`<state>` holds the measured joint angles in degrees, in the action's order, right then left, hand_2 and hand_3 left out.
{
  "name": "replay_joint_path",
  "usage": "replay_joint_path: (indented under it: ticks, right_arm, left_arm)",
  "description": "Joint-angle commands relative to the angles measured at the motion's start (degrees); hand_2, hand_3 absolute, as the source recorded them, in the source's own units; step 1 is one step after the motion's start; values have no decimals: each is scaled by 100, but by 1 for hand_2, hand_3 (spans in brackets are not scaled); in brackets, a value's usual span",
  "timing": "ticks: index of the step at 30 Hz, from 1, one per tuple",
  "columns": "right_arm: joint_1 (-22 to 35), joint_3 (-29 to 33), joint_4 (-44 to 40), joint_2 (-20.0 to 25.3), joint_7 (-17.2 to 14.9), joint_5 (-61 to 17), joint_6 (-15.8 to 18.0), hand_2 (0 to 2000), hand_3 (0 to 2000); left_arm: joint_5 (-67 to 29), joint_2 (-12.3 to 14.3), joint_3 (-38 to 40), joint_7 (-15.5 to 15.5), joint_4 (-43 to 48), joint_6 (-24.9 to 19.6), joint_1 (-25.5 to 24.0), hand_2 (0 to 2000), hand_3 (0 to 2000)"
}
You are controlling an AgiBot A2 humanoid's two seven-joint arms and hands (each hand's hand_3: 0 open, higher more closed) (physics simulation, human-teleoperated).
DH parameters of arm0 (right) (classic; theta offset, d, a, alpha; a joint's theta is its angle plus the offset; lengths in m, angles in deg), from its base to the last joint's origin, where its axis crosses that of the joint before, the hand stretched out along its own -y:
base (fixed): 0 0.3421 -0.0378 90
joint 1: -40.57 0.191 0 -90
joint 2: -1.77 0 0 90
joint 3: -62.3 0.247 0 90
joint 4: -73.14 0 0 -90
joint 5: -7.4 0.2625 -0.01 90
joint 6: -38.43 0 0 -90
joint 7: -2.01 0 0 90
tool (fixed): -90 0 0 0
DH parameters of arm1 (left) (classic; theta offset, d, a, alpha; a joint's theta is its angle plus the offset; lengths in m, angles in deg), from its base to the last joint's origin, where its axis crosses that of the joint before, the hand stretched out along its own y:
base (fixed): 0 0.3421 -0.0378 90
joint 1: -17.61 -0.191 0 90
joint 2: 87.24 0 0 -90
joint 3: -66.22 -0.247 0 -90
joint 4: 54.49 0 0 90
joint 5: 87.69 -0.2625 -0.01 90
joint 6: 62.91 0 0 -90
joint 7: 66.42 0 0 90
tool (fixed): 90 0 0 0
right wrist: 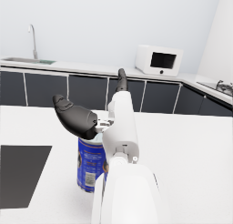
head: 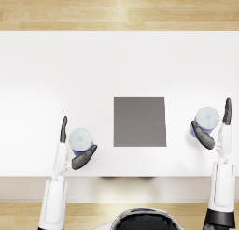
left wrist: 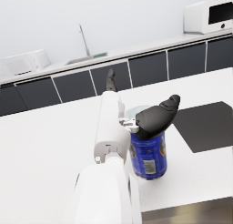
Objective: Pick up the blue can on the left and place it in the middle, then pick up the blue can on the right and place it on top of the can in the middle
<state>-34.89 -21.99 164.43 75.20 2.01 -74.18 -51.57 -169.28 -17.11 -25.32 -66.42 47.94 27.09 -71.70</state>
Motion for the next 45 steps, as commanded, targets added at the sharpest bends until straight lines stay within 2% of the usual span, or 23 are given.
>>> replay_joint_path:
  ticks: [1, 10, 16, 24, 27, 28, 29, 30, 31, 32, 33, 36, 40, 45]
  right_arm:
    - [8, -13, -549, 10, 0, 0, 0, 0, 0]
    - [104, -48, -1628, 106, 0, -2, 0, 0, 0]
    - [524, -78, -2741, 179, 10, 0, 68, 0, 0]
    - [804, -30, -3529, 281, 31, 4, 242, 0, 0]
    - [773, 11, -3325, 315, 201, 4, 244, 0, 0]
    - [796, 30, -3310, 324, 181, 4, 226, 0, 0]
    - [749, 83, -3251, 335, 147, 3, 212, 1361, 327]
    - [736, 96, -3141, 347, 123, 2, 262, 2000, 653]
    - [727, 91, -3082, 354, 70, 0, 359, 2000, 980]
    - [666, 108, -2932, 364, 44, -1, 429, 2000, 1307]
    - [664, 136, -2863, 375, 44, -1, 386, 2000, 1520]
    - [455, 85, -1947, 410, 50, -3, 322, 2000, 1520]
    - [398, -273, -532, 442, 42, -3, 514, 2000, 1520]
    - [758, -472, -68, 482, 41, -3, 661, 2000, 1520]
  left_arm:
    - [-1, 9, -91, 0, -418, 0, -12, 0, 0]
    - [-2, 120, -194, 0, -1125, 0, -11, 0, 0]
    - [-2, 227, -290, 0, -1447, 0, 128, 0, 0]
    - [1, 351, -293, 12, -1703, -61, 242, 0, 0]
    - [1, 379, -280, 12, -1674, -62, 217, 0, 0]
    - [1, 395, -289, 10, -1762, -58, 241, 1361, 327]
    - [1, 396, -254, 18, -1724, -181, 239, 2000, 653]
    - [1, 404, -274, 18, -1744, -305, 263, 2000, 980]
    - [1, 416, -275, 10, -1790, -396, 287, 2000, 1307]
    - [2, 434, -264, 16, -1818, -432, 334, 2000, 1520]
    - [3, 451, -227, 29, -1826, -429, 355, 2000, 1520]
    - [0, 540, -312, 20, -1465, -379, 613, 2000, 1520]
    - [-2, 864, -646, 13, -1096, -344, 1394, 2000, 1520]
    - [-2, 1320, -993, 20, -1691, -323, 2310, 2000, 1520]
